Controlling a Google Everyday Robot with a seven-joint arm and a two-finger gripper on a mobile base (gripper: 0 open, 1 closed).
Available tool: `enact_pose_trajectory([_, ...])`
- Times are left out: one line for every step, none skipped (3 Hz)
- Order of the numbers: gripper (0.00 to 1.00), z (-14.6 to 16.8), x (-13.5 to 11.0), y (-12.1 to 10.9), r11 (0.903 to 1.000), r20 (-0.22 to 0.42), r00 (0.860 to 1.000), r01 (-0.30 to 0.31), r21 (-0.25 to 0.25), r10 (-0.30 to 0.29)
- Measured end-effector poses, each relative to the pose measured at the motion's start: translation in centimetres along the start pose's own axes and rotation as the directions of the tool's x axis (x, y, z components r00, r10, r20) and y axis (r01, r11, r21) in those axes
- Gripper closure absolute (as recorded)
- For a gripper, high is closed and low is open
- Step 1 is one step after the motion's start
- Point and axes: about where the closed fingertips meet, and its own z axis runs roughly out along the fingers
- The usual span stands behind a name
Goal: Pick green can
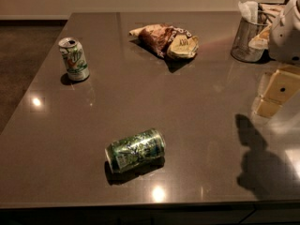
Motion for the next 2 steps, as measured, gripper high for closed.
enact_pose_trajectory([0.0, 0.0, 0.0, 0.0, 1.0, 0.0, 1.0, 0.0, 0.0, 0.0])
enact_pose_trajectory([0.0, 0.1, -2.1, 0.8, 0.9965, 0.045, 0.996, 0.077, -0.033, -0.075])
